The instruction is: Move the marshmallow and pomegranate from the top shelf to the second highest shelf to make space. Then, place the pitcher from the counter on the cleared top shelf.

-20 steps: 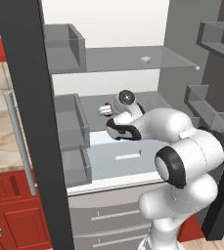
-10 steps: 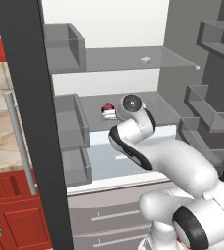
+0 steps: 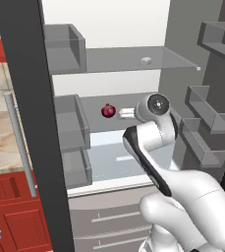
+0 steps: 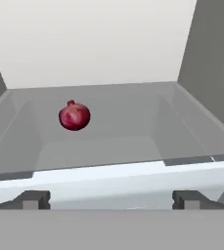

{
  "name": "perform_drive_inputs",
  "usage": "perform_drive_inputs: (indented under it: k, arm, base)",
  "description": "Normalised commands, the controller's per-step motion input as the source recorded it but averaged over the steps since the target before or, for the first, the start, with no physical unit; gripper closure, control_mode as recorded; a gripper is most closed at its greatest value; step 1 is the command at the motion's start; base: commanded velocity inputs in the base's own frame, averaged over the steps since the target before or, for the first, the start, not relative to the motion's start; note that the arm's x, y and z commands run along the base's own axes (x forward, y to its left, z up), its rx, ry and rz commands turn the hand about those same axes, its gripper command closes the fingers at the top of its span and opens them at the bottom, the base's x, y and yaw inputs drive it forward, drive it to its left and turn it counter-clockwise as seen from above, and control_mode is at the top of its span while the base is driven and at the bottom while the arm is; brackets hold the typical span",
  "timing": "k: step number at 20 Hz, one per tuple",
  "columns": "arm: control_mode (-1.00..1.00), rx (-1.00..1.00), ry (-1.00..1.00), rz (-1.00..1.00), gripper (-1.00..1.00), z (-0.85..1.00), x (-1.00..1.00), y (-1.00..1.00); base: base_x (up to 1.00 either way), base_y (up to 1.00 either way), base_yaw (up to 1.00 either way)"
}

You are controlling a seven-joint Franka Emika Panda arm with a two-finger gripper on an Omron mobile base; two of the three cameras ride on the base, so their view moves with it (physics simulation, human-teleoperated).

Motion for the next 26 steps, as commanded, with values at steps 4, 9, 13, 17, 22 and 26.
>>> perform_drive_inputs:
  k: [4,9,13,17,22,26]
  arm:
    - [-1.00,0.01,-0.04,0.00,-1.00,0.80,-0.37,-0.09]
    - [-1.00,0.00,0.00,0.00,-1.00,0.81,-0.03,0.00]
    - [-1.00,0.00,0.00,-0.03,-1.00,0.63,0.00,-0.01]
    - [-1.00,0.00,0.00,-0.04,-1.00,0.55,0.00,-0.06]
    - [-1.00,0.00,0.00,-0.03,-1.00,0.47,0.03,-0.05]
    - [-1.00,0.00,0.00,-0.05,-1.00,0.24,0.17,-0.12]
  base:
    - [0.00,0.00,0.00]
    - [0.00,0.00,0.00]
    - [0.00,0.00,0.00]
    - [0.00,0.00,0.00]
    - [0.00,0.00,0.00]
    - [0.00,0.00,0.00]
